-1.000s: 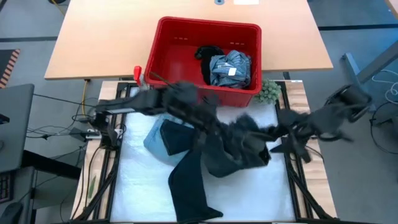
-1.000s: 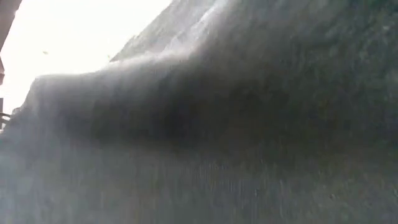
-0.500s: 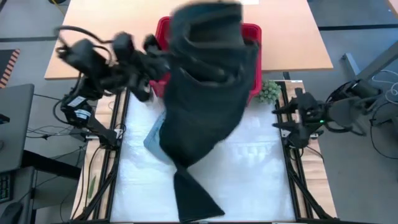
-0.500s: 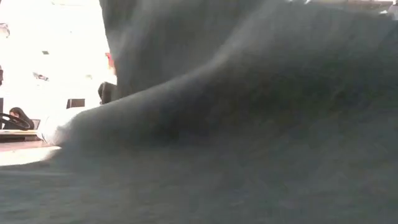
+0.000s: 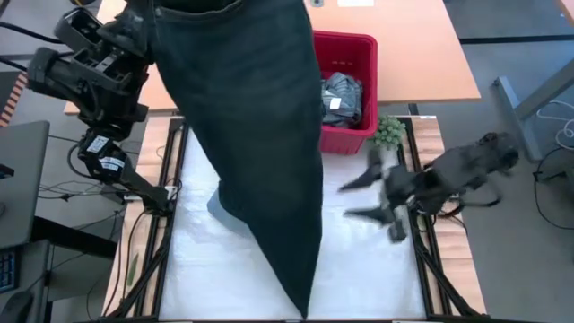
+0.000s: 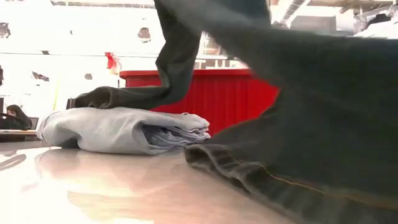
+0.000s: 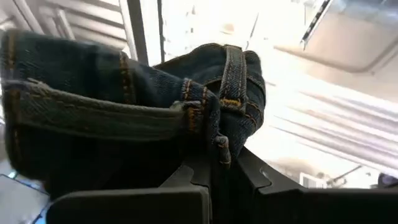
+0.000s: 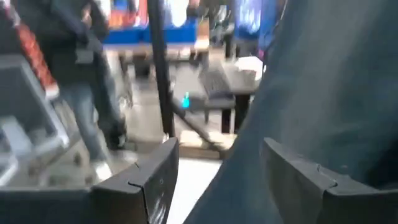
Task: Fold laundry
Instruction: Fold the black pants from the red laundry bin
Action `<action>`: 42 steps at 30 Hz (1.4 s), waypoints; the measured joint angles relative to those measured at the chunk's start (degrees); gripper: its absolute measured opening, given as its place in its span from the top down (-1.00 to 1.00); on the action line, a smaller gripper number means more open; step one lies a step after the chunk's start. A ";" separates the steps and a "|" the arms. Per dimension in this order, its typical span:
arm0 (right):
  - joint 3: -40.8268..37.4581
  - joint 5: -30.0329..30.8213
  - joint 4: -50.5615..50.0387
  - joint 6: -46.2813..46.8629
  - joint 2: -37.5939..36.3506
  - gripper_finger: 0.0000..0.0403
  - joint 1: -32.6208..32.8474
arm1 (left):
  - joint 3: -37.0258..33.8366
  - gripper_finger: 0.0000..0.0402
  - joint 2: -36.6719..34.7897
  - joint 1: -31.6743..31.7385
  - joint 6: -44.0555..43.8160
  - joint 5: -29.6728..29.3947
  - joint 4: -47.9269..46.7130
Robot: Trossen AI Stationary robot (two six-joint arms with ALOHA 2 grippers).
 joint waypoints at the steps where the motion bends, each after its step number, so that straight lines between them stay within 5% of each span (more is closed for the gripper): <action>1: -0.14 -0.71 -0.52 -0.75 1.08 -0.24 -0.33 | -0.06 0.97 0.13 0.00 -0.71 -0.05 0.80; 7: 1.89 15.97 -5.20 -5.53 -0.42 -0.23 -4.58 | 0.02 0.97 0.07 0.00 -8.79 -0.51 8.73; 14: 2.64 17.02 -1.55 -5.67 -2.68 -0.18 -20.19 | 0.00 0.97 -1.08 -2.26 -11.57 5.50 2.90; 18: 1.98 2.20 -1.50 -1.28 1.96 0.07 -33.78 | -0.07 0.97 -0.71 -5.99 -13.04 6.55 -0.27; 22: 1.62 -8.03 -0.21 2.30 9.16 0.61 -43.39 | -0.05 0.97 0.28 -10.09 -13.49 7.09 2.63; 25: 1.87 -22.92 8.40 6.72 14.55 0.91 -46.28 | -0.05 0.97 0.62 -12.65 -10.12 6.95 4.76; 28: 1.94 -30.18 18.51 11.94 20.36 0.89 -42.69 | -0.05 0.97 0.36 -14.61 -6.46 6.70 7.39; 37: 7.59 -36.15 42.29 14.61 33.77 0.92 -23.53 | 0.08 0.96 -1.18 -16.37 -0.04 4.82 10.33; 42: 19.61 -62.91 45.26 15.30 40.86 0.92 -20.93 | -0.03 0.96 -0.82 -16.39 -0.16 5.93 9.15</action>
